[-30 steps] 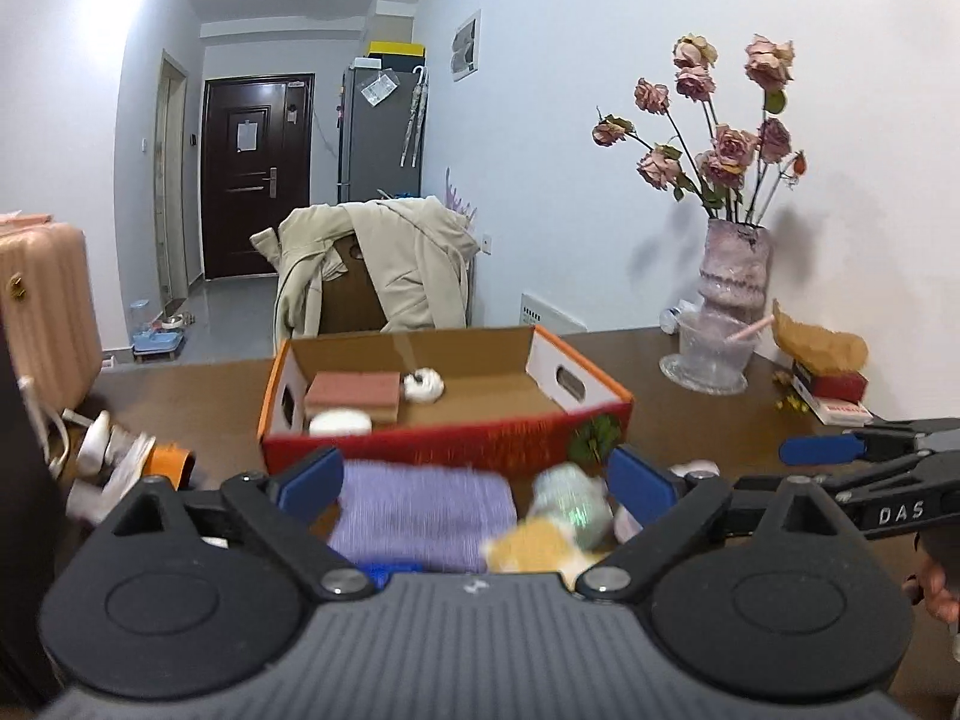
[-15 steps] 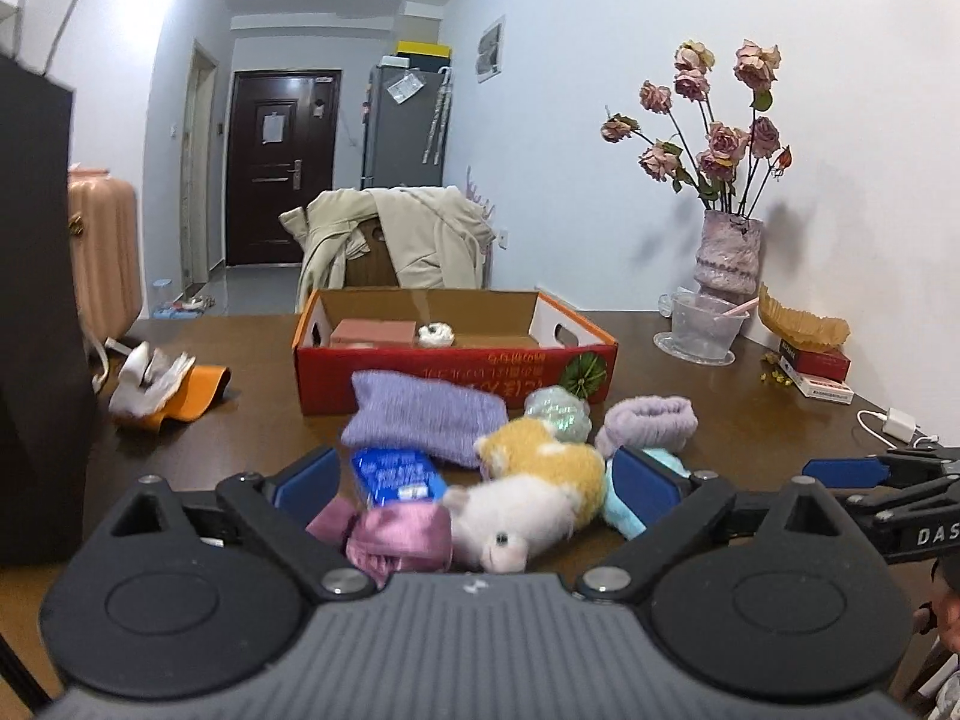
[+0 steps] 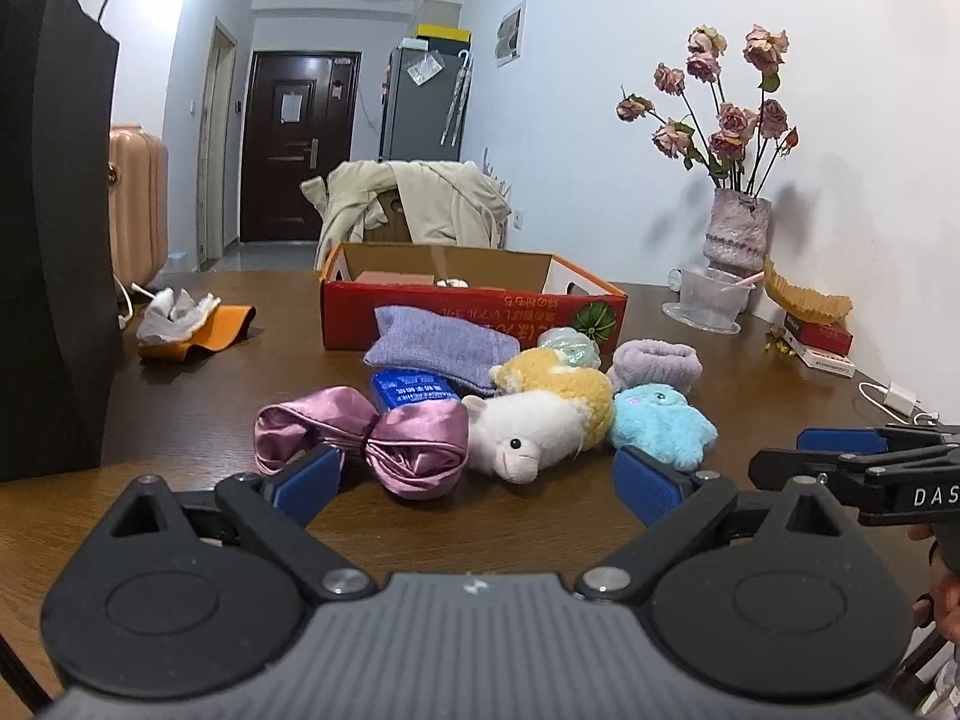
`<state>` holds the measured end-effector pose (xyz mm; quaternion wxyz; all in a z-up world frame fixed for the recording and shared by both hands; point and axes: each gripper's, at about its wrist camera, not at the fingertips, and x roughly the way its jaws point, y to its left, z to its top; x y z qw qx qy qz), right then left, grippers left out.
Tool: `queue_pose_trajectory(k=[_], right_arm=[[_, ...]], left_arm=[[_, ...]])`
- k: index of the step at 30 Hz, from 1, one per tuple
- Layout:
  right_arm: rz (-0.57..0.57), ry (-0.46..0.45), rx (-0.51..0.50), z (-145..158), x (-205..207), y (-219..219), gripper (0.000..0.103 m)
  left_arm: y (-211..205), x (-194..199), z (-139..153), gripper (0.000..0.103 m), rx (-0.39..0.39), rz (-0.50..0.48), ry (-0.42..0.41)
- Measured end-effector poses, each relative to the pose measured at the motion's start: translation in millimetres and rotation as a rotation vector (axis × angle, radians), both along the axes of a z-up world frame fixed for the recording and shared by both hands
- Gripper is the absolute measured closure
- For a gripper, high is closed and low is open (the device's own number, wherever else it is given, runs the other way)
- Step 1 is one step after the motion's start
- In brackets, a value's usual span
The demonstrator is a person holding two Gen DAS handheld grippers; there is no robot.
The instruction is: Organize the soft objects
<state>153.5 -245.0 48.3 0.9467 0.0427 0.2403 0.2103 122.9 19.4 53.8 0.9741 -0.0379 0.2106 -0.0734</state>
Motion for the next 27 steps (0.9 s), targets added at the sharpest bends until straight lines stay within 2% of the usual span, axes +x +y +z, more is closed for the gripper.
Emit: queue_pose_trajectory(k=[6, 9, 11, 13, 15, 18, 22, 23, 24, 26, 27], right_arm=[[-0.004, 0.040, -0.017, -2, 40, 6, 0.026], [-0.008, 0.063, 0.000, 0, 65, 7, 0.030], [0.008, 0.072, 0.013, 1, 84, 11, 0.036], [0.034, 0.086, 0.023, 1, 105, 19, 0.040], [0.058, 0.103, 0.032, 0, 126, 28, 0.040], [0.091, 0.153, 0.051, -7, 159, 43, 0.042], [0.126, 0.219, 0.063, -25, 180, 55, 0.045], [0.132, 0.230, 0.085, -28, 179, 52, 0.046], [0.136, 0.234, 0.107, -29, 178, 47, 0.054], [0.110, 0.244, 0.137, -31, 173, 37, 0.054], [0.096, 0.244, 0.147, -32, 170, 33, 0.055]], left_arm=[[0, 32, 1, 0.004, -0.020, -0.008, 0.036], [0, 50, 12, 0.009, -0.039, -0.044, 0.027], [-2, 64, 16, 0.020, -0.061, -0.078, 0.029], [-6, 84, 13, 0.040, -0.075, -0.109, 0.088], [-11, 101, 4, 0.047, -0.089, -0.135, 0.142], [-15, 120, -11, 0.047, -0.074, -0.119, 0.191], [-9, 133, -26, 0.028, -0.070, -0.114, 0.236], [-9, 133, -27, 0.028, -0.072, -0.120, 0.236], [-10, 135, -27, 0.027, -0.082, -0.132, 0.239], [-15, 140, -30, 0.028, -0.112, -0.170, 0.277], [-19, 142, -32, 0.031, -0.116, -0.181, 0.303]])
